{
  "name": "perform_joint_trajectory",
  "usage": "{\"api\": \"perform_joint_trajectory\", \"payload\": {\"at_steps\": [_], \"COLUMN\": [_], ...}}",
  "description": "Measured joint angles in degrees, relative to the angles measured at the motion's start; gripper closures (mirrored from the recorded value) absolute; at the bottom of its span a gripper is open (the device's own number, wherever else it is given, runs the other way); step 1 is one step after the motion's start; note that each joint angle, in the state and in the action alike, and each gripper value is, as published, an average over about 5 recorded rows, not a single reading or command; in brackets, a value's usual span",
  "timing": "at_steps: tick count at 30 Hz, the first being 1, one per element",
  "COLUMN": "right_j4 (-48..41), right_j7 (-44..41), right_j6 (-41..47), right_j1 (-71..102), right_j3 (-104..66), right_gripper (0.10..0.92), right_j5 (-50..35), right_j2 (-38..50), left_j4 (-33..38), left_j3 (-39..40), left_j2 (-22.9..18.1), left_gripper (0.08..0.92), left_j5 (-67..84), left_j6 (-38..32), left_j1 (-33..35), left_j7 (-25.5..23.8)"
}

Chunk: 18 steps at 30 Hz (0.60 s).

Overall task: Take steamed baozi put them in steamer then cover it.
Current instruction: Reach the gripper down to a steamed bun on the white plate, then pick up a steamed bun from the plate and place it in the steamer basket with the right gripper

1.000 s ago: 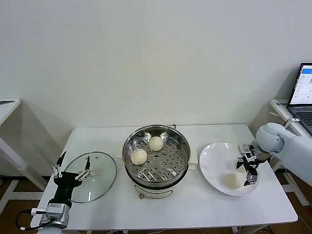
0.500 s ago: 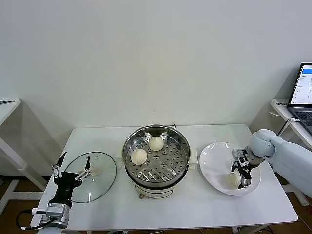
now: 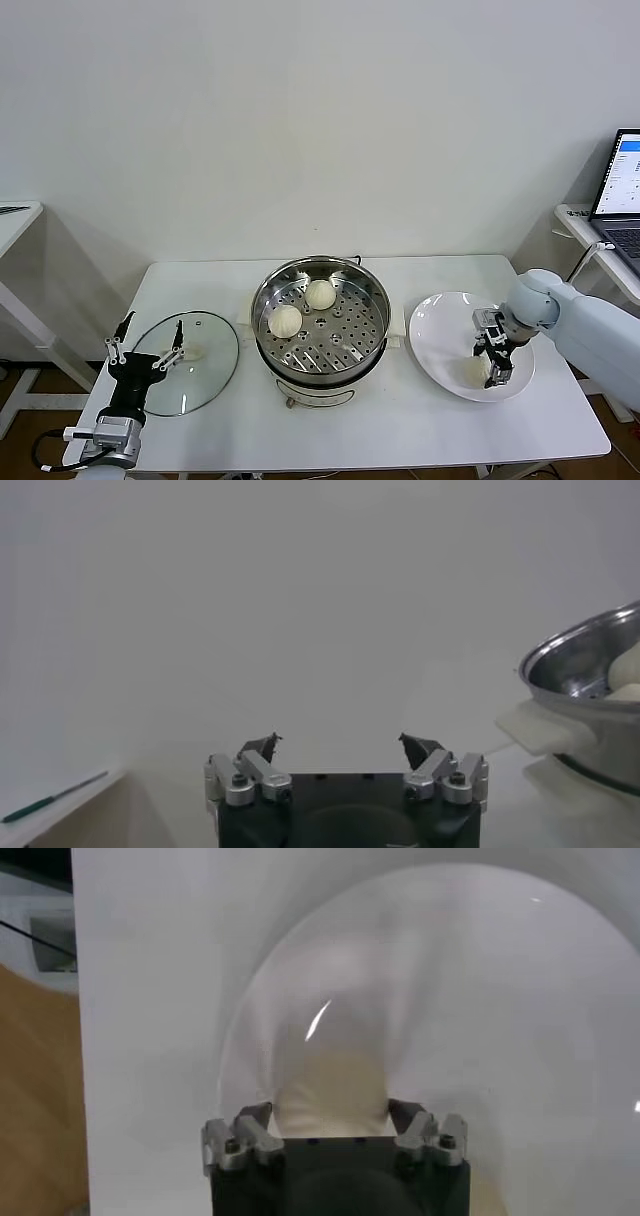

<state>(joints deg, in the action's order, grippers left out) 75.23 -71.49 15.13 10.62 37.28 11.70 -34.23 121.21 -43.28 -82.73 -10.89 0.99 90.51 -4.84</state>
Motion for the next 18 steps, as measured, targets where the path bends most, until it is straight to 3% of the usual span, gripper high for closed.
{"api": "perform_joint_trajectory", "payload": {"at_steps": [10,18], "right_j4": [1.18,4.05], "right_j7": [-0.21,-0.96], "right_j6": [0.25,1.10], "right_j1": [-1.13,-11.02], "right_j3": [0.40,6.81], "right_gripper": [0.355,0.355], "right_j5": [-1.28,-7.13], "right_j2": [1.02,3.23], "left_j4": [0.30,1.23], "left_j3": [0.04,0.44], "left_j2": [0.16,0.19], "left_gripper": [0.177,0.177], "left_j5": [-0.03,-0.03], "left_j6": [0.10,0.44], "left_j1": [0.08,0.40], "left_j7": [0.04,0.15]}}
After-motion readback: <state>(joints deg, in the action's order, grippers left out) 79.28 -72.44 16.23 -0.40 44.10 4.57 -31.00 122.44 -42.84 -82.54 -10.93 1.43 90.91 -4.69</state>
